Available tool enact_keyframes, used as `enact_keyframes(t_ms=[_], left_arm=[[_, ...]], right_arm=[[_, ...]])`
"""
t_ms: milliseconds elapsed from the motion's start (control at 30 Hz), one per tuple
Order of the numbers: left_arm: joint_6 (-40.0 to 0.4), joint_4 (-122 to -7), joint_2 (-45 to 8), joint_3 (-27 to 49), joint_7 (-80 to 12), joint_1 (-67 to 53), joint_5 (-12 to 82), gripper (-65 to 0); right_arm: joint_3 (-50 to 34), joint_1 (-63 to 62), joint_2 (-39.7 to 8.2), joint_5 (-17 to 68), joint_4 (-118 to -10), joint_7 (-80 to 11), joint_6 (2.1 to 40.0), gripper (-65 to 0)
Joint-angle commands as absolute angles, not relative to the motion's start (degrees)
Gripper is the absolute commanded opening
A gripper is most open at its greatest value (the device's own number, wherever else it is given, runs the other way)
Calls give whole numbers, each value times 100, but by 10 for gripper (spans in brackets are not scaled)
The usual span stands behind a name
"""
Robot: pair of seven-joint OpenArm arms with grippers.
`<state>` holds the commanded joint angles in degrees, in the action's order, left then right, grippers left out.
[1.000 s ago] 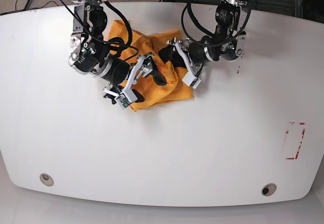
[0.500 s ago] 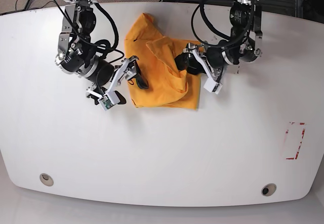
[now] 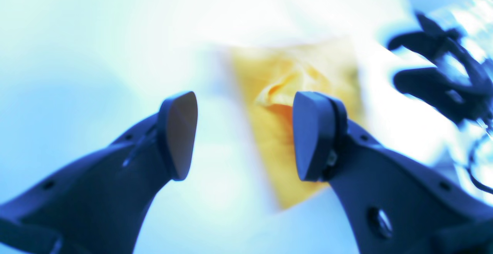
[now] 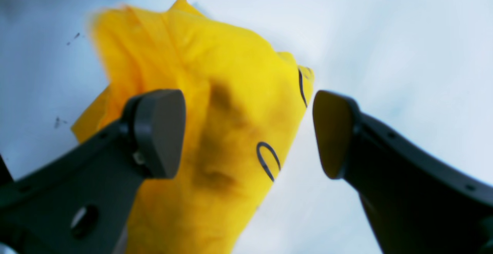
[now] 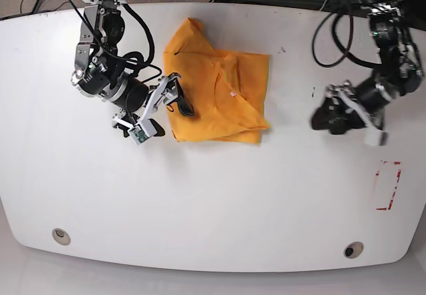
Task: Layout the t-shirt on the table in an organized manner, then fold the t-shirt properly
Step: 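Release with the left gripper and press the folded bundle flat with the right gripper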
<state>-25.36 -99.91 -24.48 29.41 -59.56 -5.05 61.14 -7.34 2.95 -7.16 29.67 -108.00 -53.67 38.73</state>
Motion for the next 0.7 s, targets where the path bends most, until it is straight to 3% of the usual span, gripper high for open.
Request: enact_keyframes(t_ms=[133, 267, 533, 700], left_arm=[[-2651, -9666, -3037, 3459, -5947, -505, 6114, -283], [-3178, -9253, -3451, 3749, -5947, -505, 6114, -283], [-3398, -8989, -3503, 3846, -5947, -743, 6105, -283], [-3398, -9015, -3415, 3793, -5947, -971, 6105, -283]], right_arm=[[-391, 136, -567, 2949, -10633, -5349, 3873, -157], [-136, -66, -400, 2835, -10352, -5341, 3873, -166], [365, -382, -154, 2185, -10009, -5059, 3873, -260], [866, -655, -154, 1947, -9648, -4804, 3846, -265]])
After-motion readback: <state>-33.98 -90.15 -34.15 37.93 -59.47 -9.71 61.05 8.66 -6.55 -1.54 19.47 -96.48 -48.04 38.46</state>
